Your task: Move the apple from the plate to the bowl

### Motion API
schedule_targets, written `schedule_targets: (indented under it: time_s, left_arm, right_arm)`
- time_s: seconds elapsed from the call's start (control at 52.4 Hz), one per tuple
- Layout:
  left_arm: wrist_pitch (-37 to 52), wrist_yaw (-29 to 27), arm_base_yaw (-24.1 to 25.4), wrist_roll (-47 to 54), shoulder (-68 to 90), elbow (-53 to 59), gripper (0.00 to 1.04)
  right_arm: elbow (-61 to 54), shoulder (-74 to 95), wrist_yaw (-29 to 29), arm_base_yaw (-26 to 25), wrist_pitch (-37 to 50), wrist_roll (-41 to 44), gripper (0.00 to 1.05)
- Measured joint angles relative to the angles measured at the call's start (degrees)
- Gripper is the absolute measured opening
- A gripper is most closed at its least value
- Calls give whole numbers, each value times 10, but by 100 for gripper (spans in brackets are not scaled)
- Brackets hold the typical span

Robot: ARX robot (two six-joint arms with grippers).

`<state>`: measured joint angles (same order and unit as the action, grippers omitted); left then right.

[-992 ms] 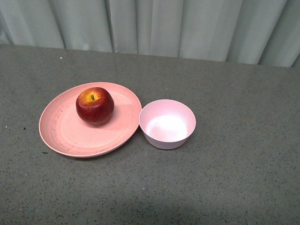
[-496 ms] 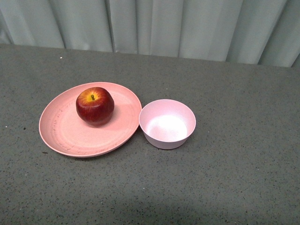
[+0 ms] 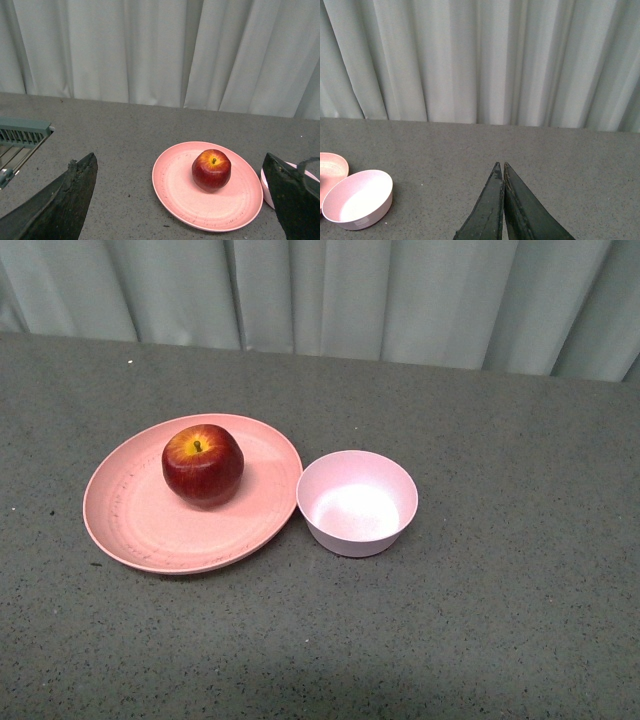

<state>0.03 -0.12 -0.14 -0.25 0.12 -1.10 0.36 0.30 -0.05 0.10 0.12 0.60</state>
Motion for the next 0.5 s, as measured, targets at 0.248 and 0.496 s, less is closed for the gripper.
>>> schedule_targets:
  time_s: [0.248, 0.496]
  left_arm:
    - [0, 0, 0, 0, 0, 0, 98]
    - [0, 0, 0, 0, 0, 0, 98]
  right_arm:
    - [0, 0, 0, 0, 0, 0, 38]
    - [0, 0, 0, 0, 0, 0, 81]
